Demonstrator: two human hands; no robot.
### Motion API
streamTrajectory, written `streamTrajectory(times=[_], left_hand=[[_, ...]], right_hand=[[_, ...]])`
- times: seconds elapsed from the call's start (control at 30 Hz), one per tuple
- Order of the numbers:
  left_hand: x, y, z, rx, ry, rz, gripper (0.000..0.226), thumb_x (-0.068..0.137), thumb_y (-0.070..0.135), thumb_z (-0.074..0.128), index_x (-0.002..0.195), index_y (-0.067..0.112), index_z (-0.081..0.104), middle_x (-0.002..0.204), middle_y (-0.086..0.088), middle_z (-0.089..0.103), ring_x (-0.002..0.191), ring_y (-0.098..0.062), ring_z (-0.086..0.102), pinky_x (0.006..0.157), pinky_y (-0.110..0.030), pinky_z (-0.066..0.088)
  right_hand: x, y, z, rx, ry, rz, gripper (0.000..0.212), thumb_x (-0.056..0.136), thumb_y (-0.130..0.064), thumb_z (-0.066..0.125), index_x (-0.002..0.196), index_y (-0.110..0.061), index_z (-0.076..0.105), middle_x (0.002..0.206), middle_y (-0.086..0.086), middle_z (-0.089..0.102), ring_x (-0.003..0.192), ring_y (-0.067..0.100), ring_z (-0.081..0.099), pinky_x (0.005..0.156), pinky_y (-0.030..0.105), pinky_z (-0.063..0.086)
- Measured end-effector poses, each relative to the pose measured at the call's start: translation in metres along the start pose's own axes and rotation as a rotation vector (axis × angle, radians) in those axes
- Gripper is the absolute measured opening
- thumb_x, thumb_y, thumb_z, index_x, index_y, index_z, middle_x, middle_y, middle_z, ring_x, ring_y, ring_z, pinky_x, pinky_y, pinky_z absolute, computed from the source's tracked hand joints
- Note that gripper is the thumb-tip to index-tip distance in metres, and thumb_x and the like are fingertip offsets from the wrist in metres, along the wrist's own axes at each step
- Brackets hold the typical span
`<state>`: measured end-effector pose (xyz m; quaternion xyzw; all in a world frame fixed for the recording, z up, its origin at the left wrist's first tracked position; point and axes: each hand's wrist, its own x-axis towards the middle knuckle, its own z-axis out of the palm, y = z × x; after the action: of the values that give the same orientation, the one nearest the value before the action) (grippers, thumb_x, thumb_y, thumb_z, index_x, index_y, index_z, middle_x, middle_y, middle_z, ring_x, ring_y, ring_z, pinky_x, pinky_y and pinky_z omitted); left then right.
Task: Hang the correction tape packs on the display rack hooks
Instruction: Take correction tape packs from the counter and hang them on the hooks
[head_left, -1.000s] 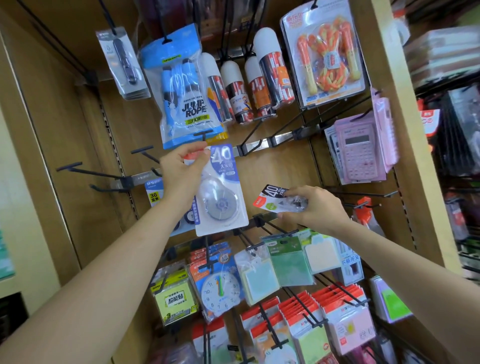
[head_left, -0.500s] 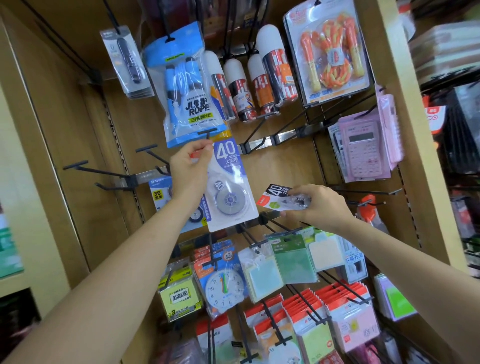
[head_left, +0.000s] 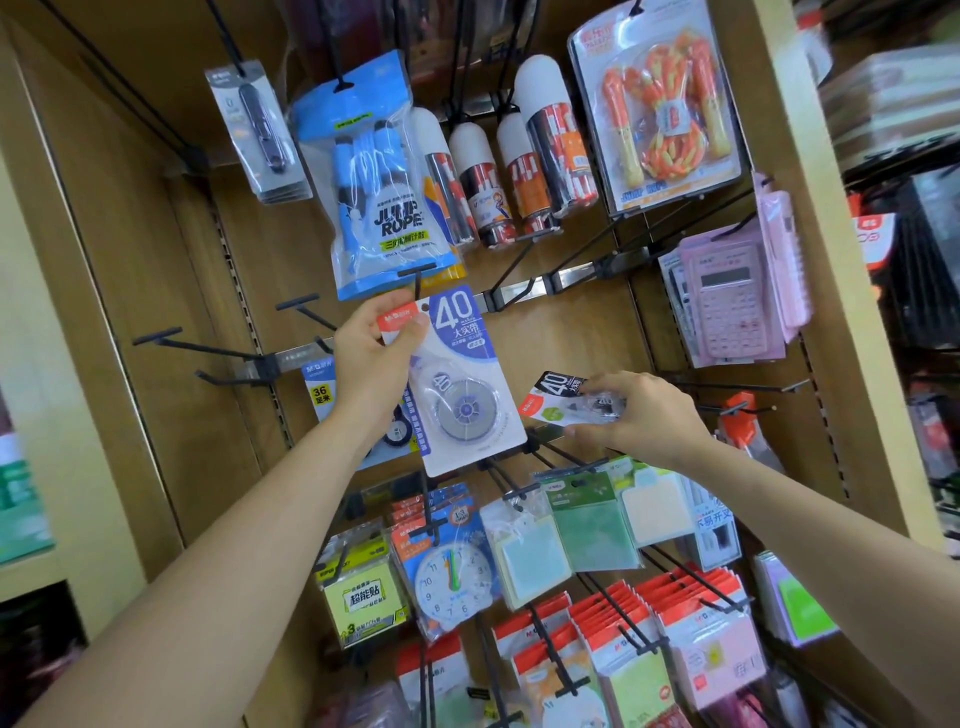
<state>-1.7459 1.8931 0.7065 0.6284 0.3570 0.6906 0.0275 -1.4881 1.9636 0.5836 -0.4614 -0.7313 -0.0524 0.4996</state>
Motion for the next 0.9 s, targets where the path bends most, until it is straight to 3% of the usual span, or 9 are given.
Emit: streamTrajectory(times=[0.1, 0.23, 0.3, 0.4, 0.47, 0.57, 0.7, 0.8, 0.9], left_hand=[[0.0, -0.001, -0.007, 0.126, -0.04, 0.074, 0.024, 0.091, 0.013, 0.073, 0.1, 0.035, 0.072, 0.112, 0.011, 0.07, 0.113, -0.01, 0.065, 0.101, -0.039, 0.054], [0.005, -0.001, -0.006, 0.336, -0.045, 0.192, 0.023, 0.089, 0.013, 0.075, 0.11, 0.02, 0.072, 0.106, 0.009, 0.068, 0.092, 0.013, 0.06, 0.084, -0.012, 0.049], [0.008, -0.007, -0.005, 0.442, -0.041, 0.234, 0.022, 0.088, 0.017, 0.076, 0.109, 0.018, 0.072, 0.106, 0.006, 0.066, 0.092, 0.005, 0.06, 0.083, -0.018, 0.048], [0.007, -0.016, -0.005, 0.692, 0.095, 0.304, 0.022, 0.085, 0.027, 0.077, 0.107, 0.024, 0.073, 0.117, 0.0, 0.055, 0.114, -0.017, 0.05, 0.081, -0.028, 0.042], [-0.001, -0.02, -0.004, 0.798, 0.173, 0.466, 0.013, 0.086, 0.026, 0.074, 0.097, 0.021, 0.071, 0.112, -0.001, 0.056, 0.11, -0.023, 0.05, 0.075, -0.033, 0.045], [-0.018, -0.036, 0.001, 0.941, 0.083, 0.657, 0.023, 0.089, 0.035, 0.065, 0.102, 0.017, 0.071, 0.115, -0.004, 0.062, 0.107, -0.027, 0.052, 0.081, -0.043, 0.05], [-0.031, -0.055, 0.011, 1.125, -0.098, 0.491, 0.057, 0.092, 0.049, 0.057, 0.143, 0.025, 0.052, 0.152, -0.012, 0.04, 0.139, -0.036, 0.034, 0.103, -0.052, 0.041], [-0.026, -0.06, 0.016, 1.195, -0.144, 0.435, 0.062, 0.094, 0.053, 0.045, 0.149, 0.026, 0.046, 0.161, -0.014, 0.03, 0.148, -0.038, 0.023, 0.11, -0.055, 0.036], [-0.015, -0.068, 0.017, 1.263, -0.228, 0.349, 0.063, 0.097, 0.053, 0.048, 0.154, 0.026, 0.038, 0.164, -0.013, 0.022, 0.152, -0.036, 0.015, 0.116, -0.054, 0.03]], right_hand=[[0.0, 0.001, 0.002, -0.007, -0.001, -0.003, 0.069, 0.069, -0.076, 0.068, 0.123, -0.033, 0.066, 0.123, -0.012, 0.068, 0.099, 0.012, 0.063, 0.07, 0.037, 0.059], [-0.001, 0.002, 0.002, -0.004, 0.009, -0.009, 0.07, 0.068, -0.076, 0.068, 0.123, -0.033, 0.066, 0.121, -0.013, 0.069, 0.098, 0.011, 0.064, 0.071, 0.038, 0.059], [-0.001, 0.002, 0.002, -0.01, 0.012, -0.012, 0.069, 0.068, -0.077, 0.068, 0.122, -0.034, 0.067, 0.119, -0.015, 0.069, 0.098, 0.01, 0.063, 0.072, 0.038, 0.058], [0.0, 0.003, 0.003, -0.01, 0.016, -0.008, 0.07, 0.066, -0.078, 0.067, 0.121, -0.035, 0.067, 0.118, -0.016, 0.069, 0.097, 0.01, 0.063, 0.074, 0.038, 0.058], [0.0, 0.004, 0.004, -0.013, 0.018, -0.01, 0.071, 0.066, -0.079, 0.066, 0.122, -0.035, 0.066, 0.118, -0.016, 0.069, 0.098, 0.011, 0.063, 0.076, 0.039, 0.058], [0.0, 0.004, 0.004, -0.03, 0.022, -0.015, 0.071, 0.066, -0.079, 0.067, 0.122, -0.035, 0.066, 0.119, -0.016, 0.068, 0.101, 0.012, 0.062, 0.077, 0.038, 0.057], [0.0, 0.006, 0.006, -0.043, 0.034, -0.015, 0.069, 0.066, -0.077, 0.068, 0.121, -0.035, 0.066, 0.118, -0.015, 0.069, 0.099, 0.012, 0.062, 0.075, 0.037, 0.056], [0.001, 0.007, 0.007, -0.046, 0.044, -0.014, 0.068, 0.066, -0.075, 0.07, 0.12, -0.033, 0.067, 0.116, -0.014, 0.07, 0.096, 0.012, 0.062, 0.071, 0.038, 0.057], [0.001, 0.006, 0.008, -0.044, 0.054, -0.017, 0.067, 0.066, -0.075, 0.07, 0.119, -0.032, 0.067, 0.112, -0.014, 0.07, 0.093, 0.011, 0.063, 0.069, 0.038, 0.058]])
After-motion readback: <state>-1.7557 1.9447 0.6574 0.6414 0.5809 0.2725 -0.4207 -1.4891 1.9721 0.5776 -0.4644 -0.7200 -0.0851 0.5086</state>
